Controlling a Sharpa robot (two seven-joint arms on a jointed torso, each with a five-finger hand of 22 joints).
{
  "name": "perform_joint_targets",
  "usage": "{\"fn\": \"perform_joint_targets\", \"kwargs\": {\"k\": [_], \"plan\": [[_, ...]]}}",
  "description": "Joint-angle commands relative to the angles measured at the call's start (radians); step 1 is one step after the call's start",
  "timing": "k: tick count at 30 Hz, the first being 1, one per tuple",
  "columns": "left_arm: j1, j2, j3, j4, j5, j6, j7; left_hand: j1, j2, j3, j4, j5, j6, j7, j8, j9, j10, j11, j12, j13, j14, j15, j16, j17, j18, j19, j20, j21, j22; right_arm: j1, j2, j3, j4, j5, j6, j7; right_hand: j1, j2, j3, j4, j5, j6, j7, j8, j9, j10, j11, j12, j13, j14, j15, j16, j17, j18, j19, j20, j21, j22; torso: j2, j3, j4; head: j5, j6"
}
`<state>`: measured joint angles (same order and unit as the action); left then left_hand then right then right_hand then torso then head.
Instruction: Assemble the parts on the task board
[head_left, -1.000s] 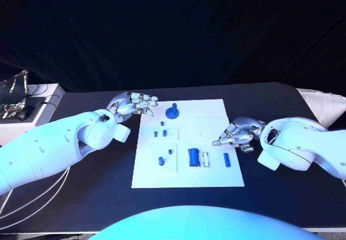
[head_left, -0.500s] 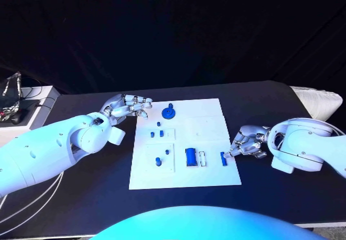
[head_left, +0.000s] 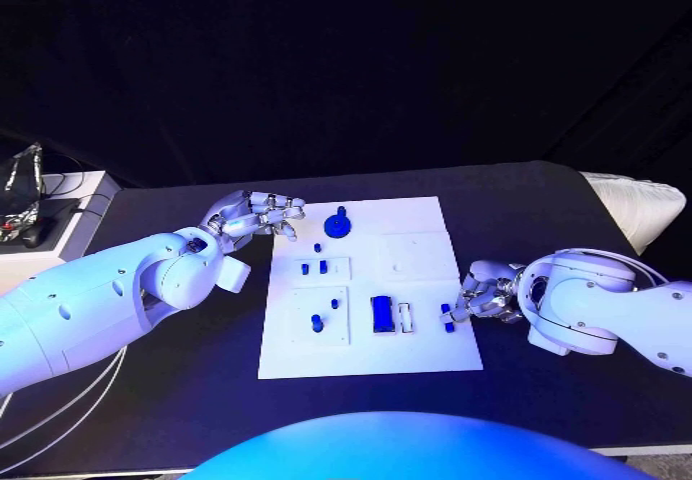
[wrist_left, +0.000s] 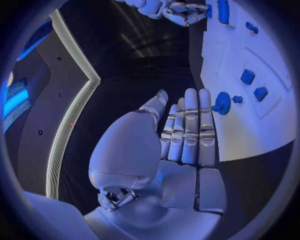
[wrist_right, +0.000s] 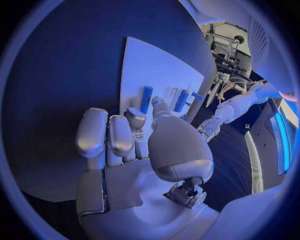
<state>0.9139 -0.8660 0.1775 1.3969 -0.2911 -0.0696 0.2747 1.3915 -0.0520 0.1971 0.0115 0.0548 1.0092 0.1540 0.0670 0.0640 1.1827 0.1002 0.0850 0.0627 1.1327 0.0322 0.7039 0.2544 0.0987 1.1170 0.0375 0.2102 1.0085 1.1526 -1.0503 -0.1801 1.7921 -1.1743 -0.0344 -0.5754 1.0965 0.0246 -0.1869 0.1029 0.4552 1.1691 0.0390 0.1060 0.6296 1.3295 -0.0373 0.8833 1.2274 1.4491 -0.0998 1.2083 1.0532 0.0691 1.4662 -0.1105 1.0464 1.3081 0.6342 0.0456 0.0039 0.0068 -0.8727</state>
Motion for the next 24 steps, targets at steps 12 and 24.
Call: {"fn": "perform_joint_targets", "kwargs": {"k": [12, 24], "plan": [[-0.001, -0.001, 0.001, -0.001, 0.008, 0.006, 0.011, -0.003, 0.001, -0.007, 0.002, 0.001, -0.001, 0.003, 0.0, 0.001, -0.009, 0.002, 0.004, 0.001, -0.001, 0.004, -0.005, 0.0, 0.007, 0.002, 0.005, -0.004, -0.002, -0.026, 0.03, -0.004, -0.012, -0.04, 0.023, -0.048, 0.004, -0.004, 0.004, 0.026, -0.008, -0.006, 0.0, -0.006, -0.001, 0.007, -0.002, 0.001, 0.003, 0.006, 0.002, 0.001, 0.002, -0.001, 0.049, 0.0, 0.001, 0.142, 0.0, 0.0004, -0.0009, 0.003, 0.0], [-0.001, -0.002, 0.001, 0.001, 0.008, 0.006, 0.01, 0.002, 0.006, -0.004, 0.001, 0.001, 0.0, 0.003, 0.0, 0.001, -0.009, 0.001, 0.004, 0.001, -0.001, 0.003, -0.005, 0.0, 0.007, 0.002, 0.004, -0.004, -0.001, -0.03, 0.049, -0.005, -0.02, -0.076, 0.067, -0.06, 0.147, 0.016, 0.181, -0.124, -0.166, -0.011, -0.005, -0.013, -0.007, -0.004, -0.006, -0.008, 0.002, 0.004, -0.002, -0.004, 0.002, -0.004, 0.046, -0.004, -0.003, 0.142, 0.0, -0.0001, -0.0002, 0.005, 0.0]]}}
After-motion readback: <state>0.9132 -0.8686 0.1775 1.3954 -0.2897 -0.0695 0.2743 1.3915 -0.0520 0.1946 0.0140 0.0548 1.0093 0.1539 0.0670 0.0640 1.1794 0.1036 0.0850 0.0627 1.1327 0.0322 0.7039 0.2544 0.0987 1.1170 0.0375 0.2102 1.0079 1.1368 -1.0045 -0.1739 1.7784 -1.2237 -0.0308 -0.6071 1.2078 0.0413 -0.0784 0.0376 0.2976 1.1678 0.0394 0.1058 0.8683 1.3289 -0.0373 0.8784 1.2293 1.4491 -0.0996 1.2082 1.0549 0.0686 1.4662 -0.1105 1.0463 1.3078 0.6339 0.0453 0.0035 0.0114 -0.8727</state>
